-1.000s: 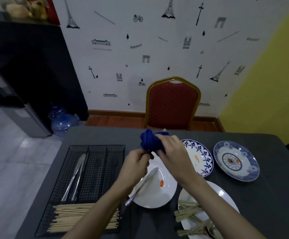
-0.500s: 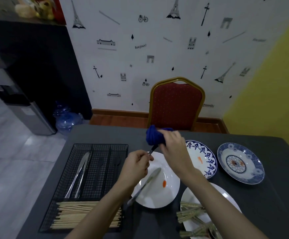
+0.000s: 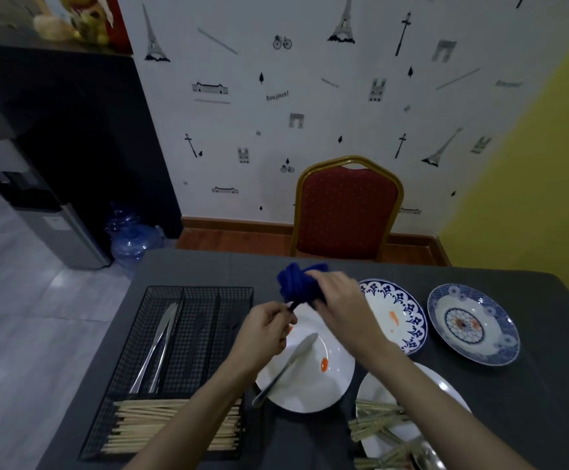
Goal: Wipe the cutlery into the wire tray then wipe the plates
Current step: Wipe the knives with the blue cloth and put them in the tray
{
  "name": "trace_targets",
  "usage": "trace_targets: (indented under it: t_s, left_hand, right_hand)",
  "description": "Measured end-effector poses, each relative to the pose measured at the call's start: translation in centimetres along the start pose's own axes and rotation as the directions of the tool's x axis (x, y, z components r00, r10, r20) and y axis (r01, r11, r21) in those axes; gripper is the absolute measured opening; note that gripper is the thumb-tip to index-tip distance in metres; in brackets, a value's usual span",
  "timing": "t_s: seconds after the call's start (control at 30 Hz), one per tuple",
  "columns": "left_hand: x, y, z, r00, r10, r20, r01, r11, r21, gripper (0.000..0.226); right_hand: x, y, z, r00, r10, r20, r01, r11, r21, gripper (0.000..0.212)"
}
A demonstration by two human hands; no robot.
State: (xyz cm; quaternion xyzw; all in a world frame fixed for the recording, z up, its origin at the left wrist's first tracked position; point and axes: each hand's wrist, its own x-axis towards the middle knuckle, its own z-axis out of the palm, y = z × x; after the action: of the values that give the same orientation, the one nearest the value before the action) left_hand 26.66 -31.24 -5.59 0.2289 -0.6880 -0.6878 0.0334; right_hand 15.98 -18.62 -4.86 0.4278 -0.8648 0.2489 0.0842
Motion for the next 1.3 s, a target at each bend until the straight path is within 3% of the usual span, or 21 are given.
trace_targets:
  t_s: [0.1, 0.27, 0.53, 0.63, 0.8, 0.97, 1.13, 1.2, 1.3]
  left_hand:
    - [0.0, 0.1, 0.5, 1.0, 0.003, -0.003, -0.003, 0.999, 0.048, 0.025]
    - [0.4, 0.9, 0.3, 1.0, 0.019, 0.02, -0.018, 0.999, -0.05, 0.023]
    - [-0.8, 0.3, 0.5, 0.997, 0.053, 0.052, -0.05, 0.997, -0.064, 0.025]
    - [-0.7, 0.1, 0.0, 0.998, 0.049, 0.043, -0.045, 0.995, -0.091, 0.027]
    - [0.0, -1.4, -1.0, 0.995, -0.091, -0.043, 0.09, 0.996, -0.023, 0.029]
    - [0.5, -1.0, 0.3, 0.997, -0.078, 0.001, 0.078, 0.997, 0.003, 0.027]
    - [0.6, -0.3, 0.0, 1.0, 0.01, -0.013, -0.009, 0.999, 0.046, 0.021]
    - [0.5, -0.5, -0.1, 0.999, 0.034, -0.023, -0.033, 0.998, 0.052, 0.023]
    - [0.8, -0.5, 0.2, 0.995, 0.068, -0.071, -0.06, 0.992, 0.112, 0.026]
  right_hand:
    - [1.2, 1.8, -0.2, 0.992, 0.121, -0.031, -0.122, 0.992, -0.019, 0.04]
    - [-1.7, -1.2, -0.6, 0.998, -0.05, -0.043, 0.053, 0.996, 0.075, 0.041]
    - [1.6, 4.7, -2.5, 1.0, -0.025, -0.01, 0.024, 0.993, -0.115, 0.04]
    - [2.7, 6.9, -4.0, 0.997, 0.061, -0.057, -0.066, 0.992, -0.104, 0.036]
    - [2.7, 6.5, -4.1, 0.945, 0.227, -0.236, -0.232, 0.973, 0.007, 0.034]
    - [0.2, 1.2, -1.2, 0.988, 0.013, -0.151, -0.015, 1.0, -0.016, 0.042]
    - [-1.8, -0.9, 0.7, 0.976, -0.212, -0.042, 0.205, 0.97, -0.134, 0.042]
    - [-0.6, 0.2, 0.6, 0.981, -0.19, -0.038, 0.18, 0.968, -0.176, 0.039]
    - [1.6, 1.6, 0.2, 0.994, -0.028, -0.103, 0.01, 0.986, -0.167, 0.039]
